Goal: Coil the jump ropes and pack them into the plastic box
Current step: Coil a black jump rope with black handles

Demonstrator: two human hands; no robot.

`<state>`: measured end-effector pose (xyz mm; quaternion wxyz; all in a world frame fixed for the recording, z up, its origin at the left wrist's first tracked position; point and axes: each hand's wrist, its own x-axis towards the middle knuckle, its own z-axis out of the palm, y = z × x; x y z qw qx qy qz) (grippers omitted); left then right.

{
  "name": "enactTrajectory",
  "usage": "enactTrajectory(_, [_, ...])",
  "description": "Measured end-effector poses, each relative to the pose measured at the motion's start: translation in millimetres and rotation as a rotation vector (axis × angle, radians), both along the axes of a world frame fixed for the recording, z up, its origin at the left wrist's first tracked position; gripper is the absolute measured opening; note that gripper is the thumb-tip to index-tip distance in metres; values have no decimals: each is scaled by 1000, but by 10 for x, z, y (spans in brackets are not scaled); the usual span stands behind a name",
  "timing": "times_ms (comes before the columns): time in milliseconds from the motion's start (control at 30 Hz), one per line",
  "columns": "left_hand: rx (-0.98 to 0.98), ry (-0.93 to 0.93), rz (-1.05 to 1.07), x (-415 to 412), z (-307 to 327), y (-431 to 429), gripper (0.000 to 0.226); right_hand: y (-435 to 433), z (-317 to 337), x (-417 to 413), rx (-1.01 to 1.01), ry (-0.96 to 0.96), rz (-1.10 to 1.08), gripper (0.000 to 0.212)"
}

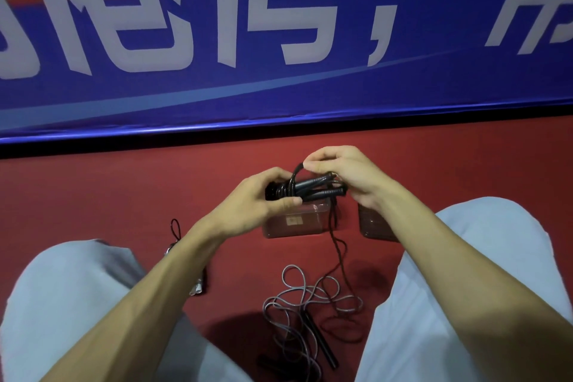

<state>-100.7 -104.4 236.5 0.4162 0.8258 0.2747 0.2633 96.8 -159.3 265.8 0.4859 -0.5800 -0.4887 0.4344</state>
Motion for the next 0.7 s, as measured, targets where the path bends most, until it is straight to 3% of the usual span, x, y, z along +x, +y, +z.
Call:
enactTrajectory(67, [-120,-102,15,19,31,-23,18,17,25,-32,20,141,12,11])
enactTrajectory(133, [-247,-237,64,27,71,-28,14,48,34,-47,39,172,-9,24])
enactTrajectory(200, [-381,-374,91,30,99,-21,13,38,35,-55,1,100,65,26])
enactTrajectory(333, [-567,-514,115,23,153,5,37,-27,71,-78,-69,-50,217,32])
enactTrajectory(500, [-633,-545,141,-5,165,38,32,-87,105,-163,-20,-360,234,15])
enactTrajectory(600, [-663,-576,223,-22,173,72,25,-96,109,-108,-89,-528,185,18])
enactTrajectory(700, [-641,-560,345,-46,138,135,27,-116,126,-60,-71,-860,165,14])
